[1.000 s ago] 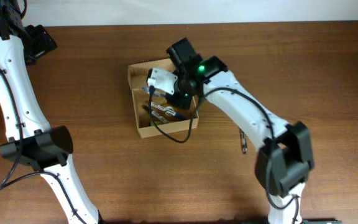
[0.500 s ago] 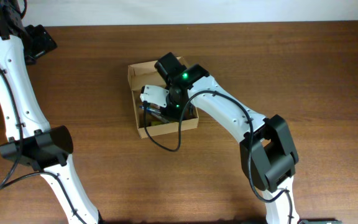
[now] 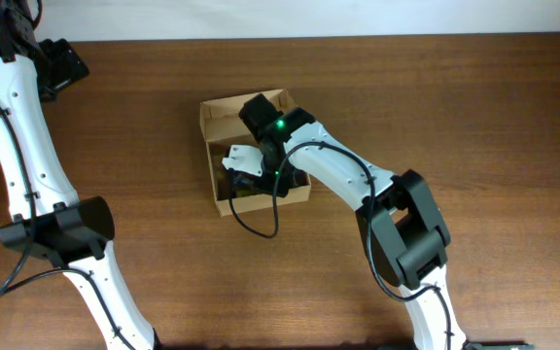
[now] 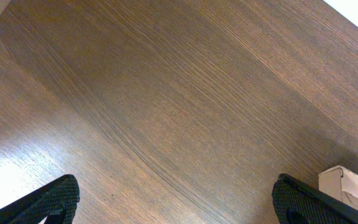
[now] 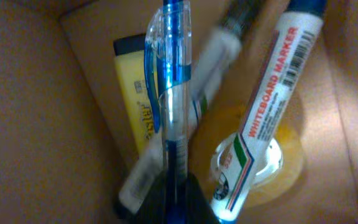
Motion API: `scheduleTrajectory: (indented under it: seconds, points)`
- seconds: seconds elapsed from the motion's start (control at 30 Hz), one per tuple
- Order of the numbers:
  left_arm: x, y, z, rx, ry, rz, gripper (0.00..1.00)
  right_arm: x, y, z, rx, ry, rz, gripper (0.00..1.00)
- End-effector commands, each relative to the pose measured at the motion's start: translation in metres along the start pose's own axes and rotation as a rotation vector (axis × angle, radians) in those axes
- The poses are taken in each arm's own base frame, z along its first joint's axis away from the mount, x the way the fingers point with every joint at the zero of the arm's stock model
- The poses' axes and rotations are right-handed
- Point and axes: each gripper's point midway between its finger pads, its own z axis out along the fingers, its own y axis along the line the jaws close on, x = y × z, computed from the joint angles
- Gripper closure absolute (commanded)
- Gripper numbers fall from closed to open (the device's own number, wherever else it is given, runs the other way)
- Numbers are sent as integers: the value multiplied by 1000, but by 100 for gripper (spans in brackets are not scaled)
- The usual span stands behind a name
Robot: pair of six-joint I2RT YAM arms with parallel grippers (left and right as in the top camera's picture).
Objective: Pack container
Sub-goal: 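Place the blue pen into the box and release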
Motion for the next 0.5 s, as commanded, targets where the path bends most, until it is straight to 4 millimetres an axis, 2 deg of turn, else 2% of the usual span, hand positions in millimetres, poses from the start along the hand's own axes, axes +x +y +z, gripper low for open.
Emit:
scheduleTrajectory:
  seconds: [0.0, 0.03, 0.13, 0.17, 0.33, 0.47]
  points:
    - [-2, 4, 3, -16, -1, 12, 0, 4, -3, 4, 18, 29, 12, 59]
    - [-2, 4, 3, -16, -1, 12, 0, 2, -6, 0, 30, 24, 39, 50]
    - [-2, 4, 3, -16, -2, 12, 0, -7, -12, -23, 64, 6, 80, 38]
    - [-2, 4, 3, -16, -1, 12, 0, -19, -15, -52, 88, -23, 75, 38]
    - [-2, 4, 3, -16, -1, 12, 0, -53, -30, -126, 188, -164, 191, 43]
    - [-2, 4, 3, -16, -2, 12, 0, -54, -49, -192, 367, -218, 323, 45]
